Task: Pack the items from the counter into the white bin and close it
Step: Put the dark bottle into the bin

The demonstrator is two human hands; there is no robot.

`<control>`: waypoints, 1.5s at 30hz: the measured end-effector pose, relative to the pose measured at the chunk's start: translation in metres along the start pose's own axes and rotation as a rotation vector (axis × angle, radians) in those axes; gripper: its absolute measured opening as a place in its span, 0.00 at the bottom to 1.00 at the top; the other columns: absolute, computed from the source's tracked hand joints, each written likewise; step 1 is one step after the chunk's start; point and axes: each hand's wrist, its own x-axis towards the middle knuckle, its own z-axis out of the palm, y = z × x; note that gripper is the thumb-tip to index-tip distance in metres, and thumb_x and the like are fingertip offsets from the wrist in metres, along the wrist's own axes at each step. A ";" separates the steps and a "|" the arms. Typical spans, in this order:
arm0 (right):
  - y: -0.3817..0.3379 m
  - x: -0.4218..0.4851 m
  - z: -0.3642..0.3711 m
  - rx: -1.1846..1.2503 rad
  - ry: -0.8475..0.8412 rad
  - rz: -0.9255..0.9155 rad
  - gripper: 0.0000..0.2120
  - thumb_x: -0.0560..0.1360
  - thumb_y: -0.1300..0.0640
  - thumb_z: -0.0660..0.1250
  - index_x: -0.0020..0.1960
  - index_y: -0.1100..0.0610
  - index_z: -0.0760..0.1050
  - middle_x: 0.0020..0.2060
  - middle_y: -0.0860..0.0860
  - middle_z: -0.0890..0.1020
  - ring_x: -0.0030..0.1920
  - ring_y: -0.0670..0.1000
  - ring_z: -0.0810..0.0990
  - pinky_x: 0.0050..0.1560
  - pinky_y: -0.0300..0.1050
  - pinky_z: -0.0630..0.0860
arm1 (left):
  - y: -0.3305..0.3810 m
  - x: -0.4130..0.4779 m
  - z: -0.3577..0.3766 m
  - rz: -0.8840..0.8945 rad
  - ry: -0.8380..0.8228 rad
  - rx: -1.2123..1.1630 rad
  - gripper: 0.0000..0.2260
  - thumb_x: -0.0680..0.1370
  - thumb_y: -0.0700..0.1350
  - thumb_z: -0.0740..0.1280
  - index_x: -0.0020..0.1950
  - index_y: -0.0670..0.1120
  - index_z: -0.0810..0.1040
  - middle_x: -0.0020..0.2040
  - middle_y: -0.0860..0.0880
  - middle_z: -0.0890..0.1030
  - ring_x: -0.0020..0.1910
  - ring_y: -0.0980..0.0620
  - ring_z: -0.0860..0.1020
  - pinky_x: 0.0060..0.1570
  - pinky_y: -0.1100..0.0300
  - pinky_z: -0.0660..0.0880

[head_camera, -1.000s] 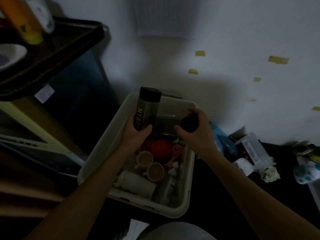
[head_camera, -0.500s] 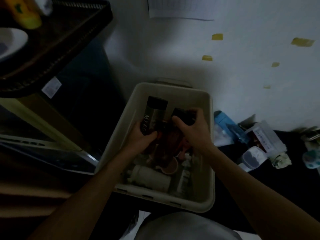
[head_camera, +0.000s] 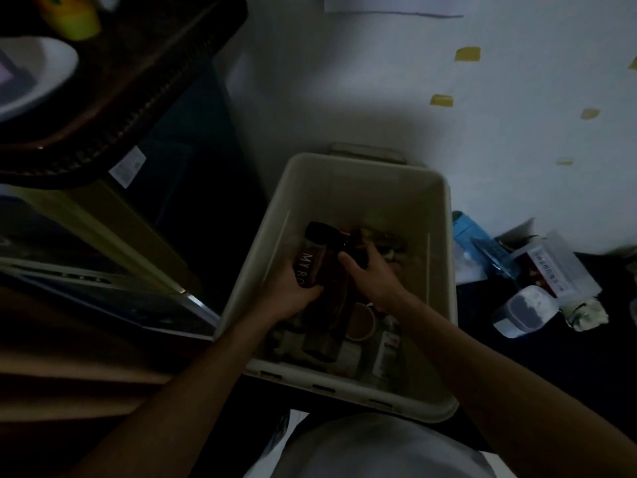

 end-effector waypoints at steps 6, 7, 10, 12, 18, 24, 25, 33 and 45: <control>0.006 0.004 0.019 -0.049 -0.110 -0.013 0.13 0.79 0.48 0.66 0.52 0.59 0.74 0.40 0.52 0.79 0.39 0.48 0.78 0.37 0.42 0.75 | -0.009 -0.004 -0.003 -0.009 -0.067 0.216 0.31 0.68 0.54 0.74 0.69 0.50 0.70 0.60 0.50 0.79 0.59 0.49 0.79 0.56 0.54 0.77; 0.007 0.004 0.020 -0.042 -0.132 -0.016 0.11 0.79 0.50 0.66 0.47 0.59 0.75 0.36 0.53 0.78 0.36 0.49 0.77 0.34 0.41 0.72 | -0.010 -0.005 -0.002 -0.013 -0.073 0.236 0.31 0.68 0.53 0.75 0.68 0.49 0.70 0.60 0.49 0.79 0.59 0.49 0.78 0.56 0.55 0.77; 0.014 0.009 0.024 0.049 -0.171 0.059 0.12 0.79 0.52 0.66 0.50 0.62 0.77 0.41 0.57 0.81 0.42 0.53 0.81 0.42 0.45 0.76 | -0.013 -0.007 0.001 -0.010 -0.089 0.293 0.29 0.69 0.51 0.75 0.67 0.46 0.71 0.59 0.47 0.80 0.58 0.47 0.79 0.55 0.55 0.77; 0.020 0.013 0.027 0.092 -0.177 0.115 0.16 0.79 0.52 0.66 0.57 0.65 0.76 0.47 0.59 0.81 0.49 0.56 0.81 0.49 0.48 0.78 | -0.014 -0.008 0.002 -0.007 -0.078 0.366 0.30 0.70 0.51 0.75 0.67 0.43 0.69 0.60 0.45 0.79 0.59 0.45 0.78 0.56 0.54 0.76; 0.027 0.017 0.036 -0.073 -0.140 0.084 0.14 0.81 0.53 0.62 0.59 0.63 0.76 0.50 0.58 0.81 0.47 0.52 0.78 0.44 0.40 0.71 | -0.018 -0.011 0.002 0.059 -0.086 0.600 0.30 0.72 0.57 0.72 0.68 0.43 0.70 0.63 0.42 0.76 0.60 0.42 0.77 0.55 0.54 0.75; 0.029 0.014 0.034 -0.106 -0.210 -0.017 0.13 0.78 0.64 0.66 0.62 0.65 0.74 0.51 0.57 0.80 0.51 0.51 0.79 0.44 0.34 0.73 | -0.021 -0.010 0.003 0.000 -0.126 0.677 0.36 0.73 0.58 0.70 0.73 0.41 0.61 0.63 0.42 0.77 0.60 0.42 0.78 0.51 0.54 0.75; 0.030 0.013 0.034 -0.082 -0.233 -0.032 0.15 0.76 0.66 0.68 0.62 0.66 0.74 0.52 0.57 0.80 0.50 0.49 0.78 0.43 0.29 0.73 | -0.020 -0.010 0.004 -0.004 -0.126 0.704 0.39 0.73 0.59 0.69 0.75 0.41 0.56 0.64 0.42 0.77 0.60 0.42 0.78 0.51 0.54 0.74; 0.026 0.005 0.042 -0.093 -0.280 -0.133 0.31 0.69 0.66 0.76 0.69 0.67 0.67 0.63 0.61 0.77 0.64 0.55 0.76 0.64 0.48 0.74 | -0.013 -0.015 0.009 0.101 -0.074 1.078 0.36 0.75 0.61 0.66 0.74 0.40 0.60 0.66 0.41 0.74 0.59 0.43 0.77 0.50 0.54 0.74; 0.032 -0.016 0.047 -0.428 -0.475 -0.312 0.29 0.79 0.59 0.65 0.75 0.65 0.59 0.73 0.61 0.65 0.75 0.60 0.61 0.75 0.45 0.56 | -0.014 -0.017 0.006 0.279 -0.217 1.041 0.25 0.78 0.53 0.62 0.74 0.48 0.64 0.74 0.42 0.59 0.70 0.40 0.63 0.64 0.48 0.67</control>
